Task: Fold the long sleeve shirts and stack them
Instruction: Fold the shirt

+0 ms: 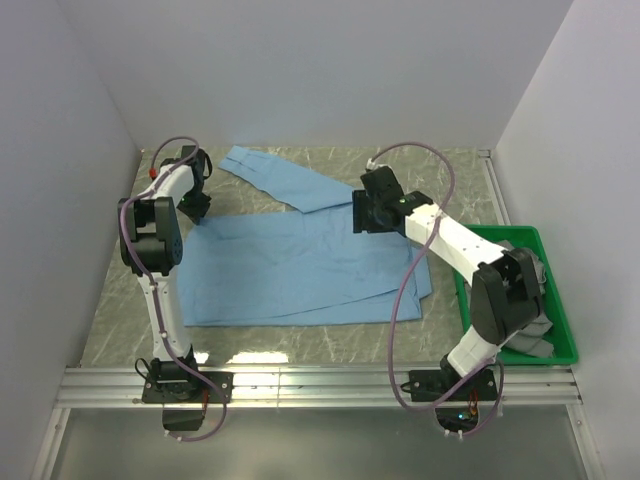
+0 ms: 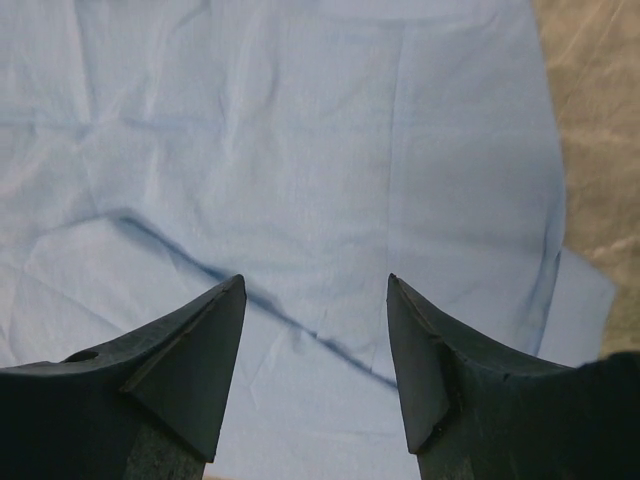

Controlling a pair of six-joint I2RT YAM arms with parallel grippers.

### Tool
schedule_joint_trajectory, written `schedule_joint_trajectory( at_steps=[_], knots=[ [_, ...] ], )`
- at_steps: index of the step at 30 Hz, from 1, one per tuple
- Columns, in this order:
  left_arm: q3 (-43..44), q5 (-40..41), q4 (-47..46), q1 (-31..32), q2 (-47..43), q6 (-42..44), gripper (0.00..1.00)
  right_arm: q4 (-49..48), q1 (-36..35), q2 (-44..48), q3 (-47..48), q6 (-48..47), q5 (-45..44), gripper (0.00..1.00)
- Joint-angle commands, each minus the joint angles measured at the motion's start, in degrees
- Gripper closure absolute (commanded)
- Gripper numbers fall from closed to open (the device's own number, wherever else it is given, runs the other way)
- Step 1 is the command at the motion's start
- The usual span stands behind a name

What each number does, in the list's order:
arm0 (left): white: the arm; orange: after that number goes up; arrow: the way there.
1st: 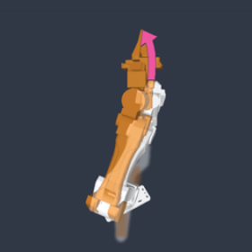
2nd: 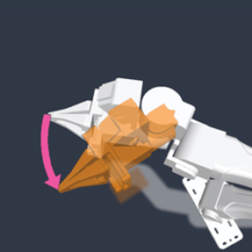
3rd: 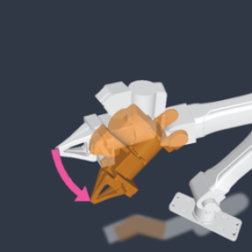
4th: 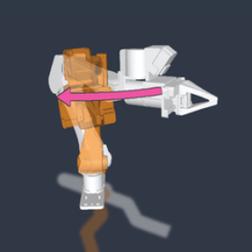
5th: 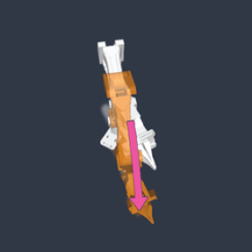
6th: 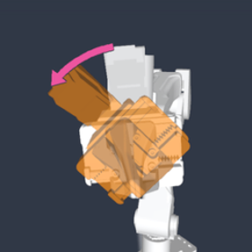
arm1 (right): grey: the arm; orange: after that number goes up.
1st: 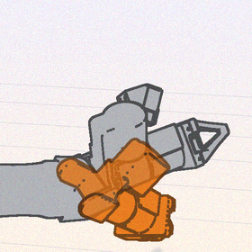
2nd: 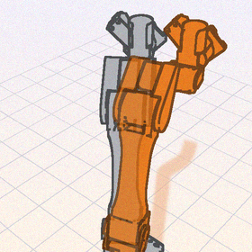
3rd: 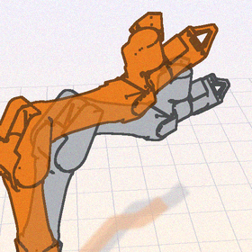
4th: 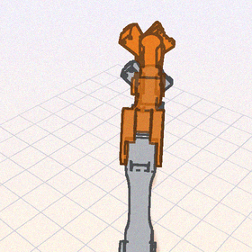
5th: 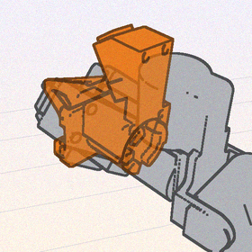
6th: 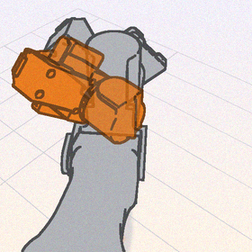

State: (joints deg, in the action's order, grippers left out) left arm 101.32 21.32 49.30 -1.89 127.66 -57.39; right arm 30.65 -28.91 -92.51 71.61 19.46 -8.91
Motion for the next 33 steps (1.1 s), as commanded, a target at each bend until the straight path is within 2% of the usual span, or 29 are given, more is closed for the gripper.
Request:
schedule_joint_trajectory(
  at_steps=[1,2,7,11,16,33],
  knots=[
    [-3.23,-0.93,-2.1,0.48,2.78,3.5,0.74,-2.53,3.06,-2.67,5.63,-1.53,-2.0,0.35],
    [-3.49,-0.41,-2.45,0.4,2.6,4.03,0.79,-3.75,4.2,-3.29,6.42,-1.27,-1.38,0.36],
    [-4.11,0.39,-3.51,0.57,1.37,6.14,0.8,-6.4,10.52,-9.78,12.75,-3.64,4.94,0.41],
    [-3.94,0.12,-3.6,0.66,1.19,7.11,0.8,-4.39,12.12,-17.43,19.95,-10.57,7.41,0.42],
    [-4.37,0.04,-3.86,0.66,0.84,7.73,0.81,-2.45,14.22,-26.13,26.99,-11.99,10.93,0.44],
    [-5.25,0.21,-3.94,0.66,0.49,8.34,0.83,4.23,15.02,-38.18,38.32,-9.01,4.34,0.44]
  ],
)
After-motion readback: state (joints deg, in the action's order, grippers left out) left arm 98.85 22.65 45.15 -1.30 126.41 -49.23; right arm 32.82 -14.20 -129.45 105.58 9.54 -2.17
